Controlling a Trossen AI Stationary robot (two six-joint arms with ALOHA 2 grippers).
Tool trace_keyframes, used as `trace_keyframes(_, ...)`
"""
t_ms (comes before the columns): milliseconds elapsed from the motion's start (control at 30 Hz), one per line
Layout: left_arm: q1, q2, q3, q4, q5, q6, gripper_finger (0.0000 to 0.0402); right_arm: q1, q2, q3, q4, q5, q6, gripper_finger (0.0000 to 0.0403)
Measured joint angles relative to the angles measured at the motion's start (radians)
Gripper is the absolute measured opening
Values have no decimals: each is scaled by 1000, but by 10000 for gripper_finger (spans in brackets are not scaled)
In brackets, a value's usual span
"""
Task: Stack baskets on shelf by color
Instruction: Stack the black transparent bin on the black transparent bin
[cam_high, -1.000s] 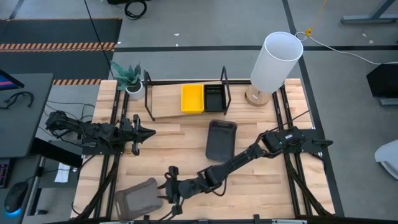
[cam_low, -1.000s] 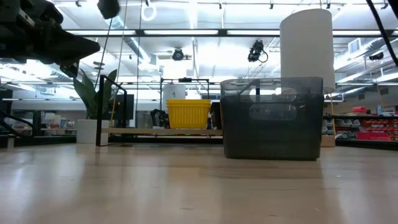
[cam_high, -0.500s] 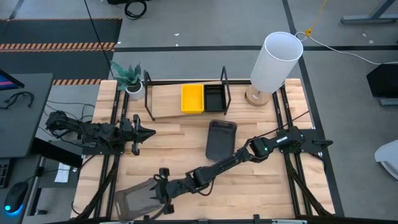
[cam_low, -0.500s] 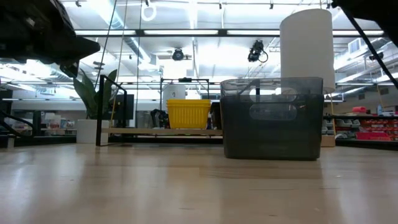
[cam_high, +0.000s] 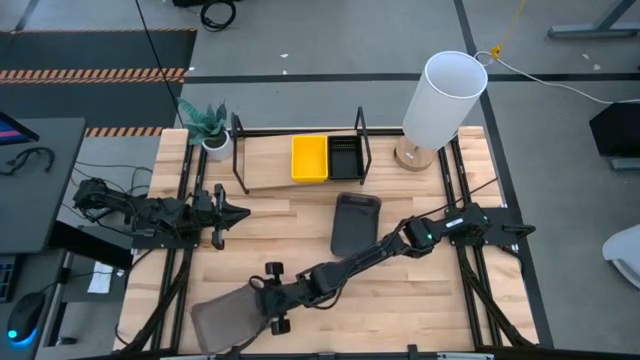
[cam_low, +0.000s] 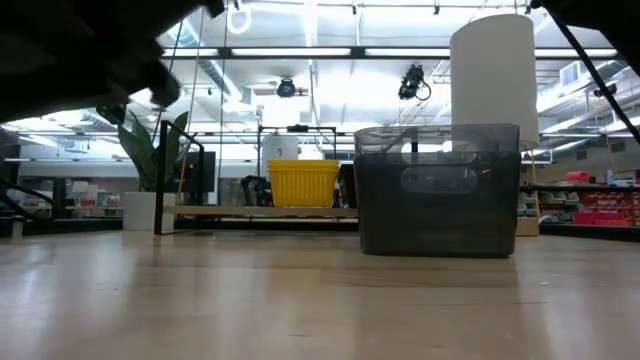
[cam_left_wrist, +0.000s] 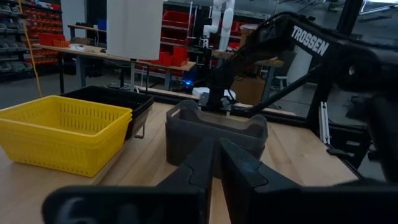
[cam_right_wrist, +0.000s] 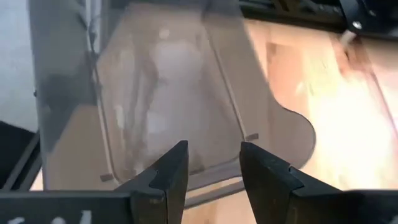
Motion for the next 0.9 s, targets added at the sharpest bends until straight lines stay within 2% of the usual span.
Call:
trace_keyframes(133, 0, 0, 0, 0, 0, 0, 29, -2, -13, 54, -138, 2, 4, 150)
trace_keyframes(733, 0, 2, 0, 0, 0, 0, 28, -18, -88, 51, -469, 23, 29, 150)
trace_keyframes(900, 0, 5, 0, 1, 0, 0, 31, -21, -111, 52, -607, 38, 62, 150)
